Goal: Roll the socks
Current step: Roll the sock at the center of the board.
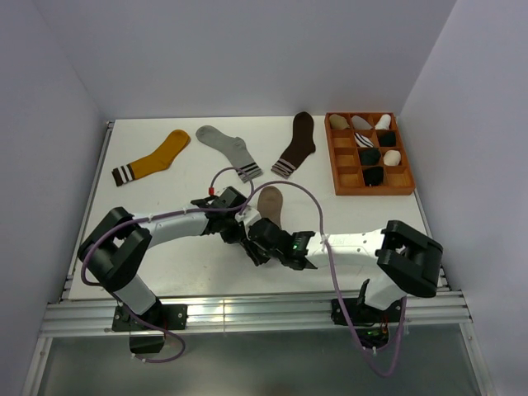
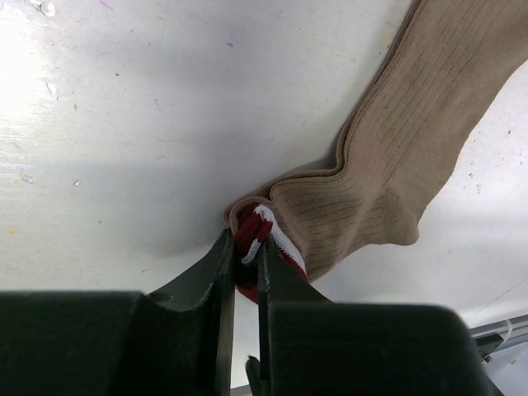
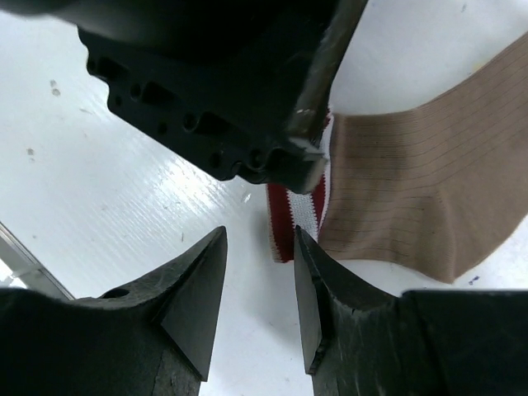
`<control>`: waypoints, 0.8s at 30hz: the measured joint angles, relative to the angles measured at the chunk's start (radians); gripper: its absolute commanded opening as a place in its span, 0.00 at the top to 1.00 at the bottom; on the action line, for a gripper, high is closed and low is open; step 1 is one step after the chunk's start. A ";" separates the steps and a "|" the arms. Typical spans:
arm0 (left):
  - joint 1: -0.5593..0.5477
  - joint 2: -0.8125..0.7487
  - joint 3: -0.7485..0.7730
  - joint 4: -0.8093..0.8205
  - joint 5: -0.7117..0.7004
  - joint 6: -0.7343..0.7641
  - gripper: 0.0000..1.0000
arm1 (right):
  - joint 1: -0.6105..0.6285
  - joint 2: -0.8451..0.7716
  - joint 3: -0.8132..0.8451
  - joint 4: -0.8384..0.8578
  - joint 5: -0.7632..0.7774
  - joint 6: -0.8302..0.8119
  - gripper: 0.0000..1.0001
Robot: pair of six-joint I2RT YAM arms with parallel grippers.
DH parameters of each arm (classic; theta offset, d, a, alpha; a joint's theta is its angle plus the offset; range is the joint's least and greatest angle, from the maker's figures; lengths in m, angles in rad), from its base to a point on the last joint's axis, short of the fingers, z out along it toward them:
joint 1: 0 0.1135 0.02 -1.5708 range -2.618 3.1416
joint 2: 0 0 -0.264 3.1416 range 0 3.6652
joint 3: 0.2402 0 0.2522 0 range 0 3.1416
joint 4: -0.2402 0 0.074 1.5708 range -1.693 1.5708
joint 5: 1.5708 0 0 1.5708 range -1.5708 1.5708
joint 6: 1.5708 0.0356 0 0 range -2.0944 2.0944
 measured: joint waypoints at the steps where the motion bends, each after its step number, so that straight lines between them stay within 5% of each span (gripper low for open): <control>1: 0.000 0.000 0.000 0.000 0.000 0.000 1.00 | 0.003 0.007 0.000 0.001 0.000 -0.001 0.55; 15: 0.011 0.003 0.000 0.002 0.023 0.000 1.00 | 0.008 0.127 0.034 0.021 0.108 -0.014 0.59; 18: 0.017 0.004 -0.001 0.001 0.032 -0.002 0.99 | 0.009 0.162 0.047 0.020 0.151 -0.005 0.71; 21: 0.021 0.004 -0.002 0.004 0.033 -0.005 0.93 | 0.014 0.167 0.054 0.017 0.172 0.005 0.96; 24: 0.021 0.000 -0.007 0.011 0.029 -0.008 0.80 | 0.017 0.161 0.054 0.010 0.180 0.010 1.00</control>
